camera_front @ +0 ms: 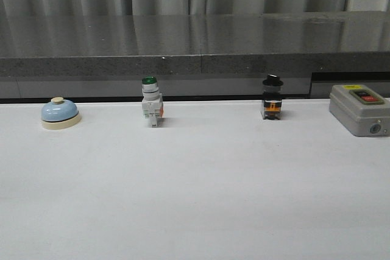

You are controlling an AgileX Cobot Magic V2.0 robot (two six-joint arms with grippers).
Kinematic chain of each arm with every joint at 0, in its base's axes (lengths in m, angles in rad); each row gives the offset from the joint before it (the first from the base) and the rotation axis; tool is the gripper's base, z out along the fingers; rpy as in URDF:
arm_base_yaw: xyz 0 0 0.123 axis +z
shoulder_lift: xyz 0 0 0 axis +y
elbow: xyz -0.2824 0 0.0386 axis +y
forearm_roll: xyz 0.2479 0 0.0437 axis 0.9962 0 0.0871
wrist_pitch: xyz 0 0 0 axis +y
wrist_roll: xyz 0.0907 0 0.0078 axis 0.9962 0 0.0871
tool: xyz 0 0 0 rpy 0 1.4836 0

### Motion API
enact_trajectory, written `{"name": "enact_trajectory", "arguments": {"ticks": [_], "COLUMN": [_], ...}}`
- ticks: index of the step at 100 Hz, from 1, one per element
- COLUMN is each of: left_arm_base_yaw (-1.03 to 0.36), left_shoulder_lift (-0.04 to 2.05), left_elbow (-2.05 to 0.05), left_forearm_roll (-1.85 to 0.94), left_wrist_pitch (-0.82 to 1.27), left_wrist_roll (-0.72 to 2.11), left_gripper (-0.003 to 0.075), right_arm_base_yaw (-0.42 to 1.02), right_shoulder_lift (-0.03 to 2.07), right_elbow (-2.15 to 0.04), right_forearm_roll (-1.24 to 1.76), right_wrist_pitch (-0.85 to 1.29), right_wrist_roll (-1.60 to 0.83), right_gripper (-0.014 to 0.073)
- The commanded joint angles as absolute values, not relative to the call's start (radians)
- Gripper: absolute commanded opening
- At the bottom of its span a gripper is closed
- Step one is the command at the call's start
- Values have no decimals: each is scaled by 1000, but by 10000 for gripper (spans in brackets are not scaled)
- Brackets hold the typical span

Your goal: Place and press bell with both arms

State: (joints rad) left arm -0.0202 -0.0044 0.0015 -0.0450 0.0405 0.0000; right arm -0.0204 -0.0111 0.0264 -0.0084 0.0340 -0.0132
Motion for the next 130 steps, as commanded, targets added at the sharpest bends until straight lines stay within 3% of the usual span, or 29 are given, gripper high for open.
{"name": "enact_trajectory", "arguments": {"ticks": [1,92,113,130], "left_arm_base_yaw": [-18,-18,-18,-18], "left_shoulder_lift": [-36,-25,120,288], "left_elbow": [42,9,-174,-288], "left_forearm_roll": [-52,-67,-31,-23], "left_wrist_pitch": [-36,16,170,113], "left_wrist_roll": [-11,-11,-11,-11], "left_gripper": [-20,-20,-20,-20], "right_arm_base_yaw": [-25,-25,-25,-25], "right_shoulder_lift": [-25,-25,-25,-25], "right_elbow": [12,12,12,12], "right_forearm_roll": [-11,-11,-11,-11], "right_wrist_pitch": [-49,-49,-49,-49], "right_wrist_roll": [-14,-14,-14,-14], "right_gripper": [-60,-60,-60,-60]}}
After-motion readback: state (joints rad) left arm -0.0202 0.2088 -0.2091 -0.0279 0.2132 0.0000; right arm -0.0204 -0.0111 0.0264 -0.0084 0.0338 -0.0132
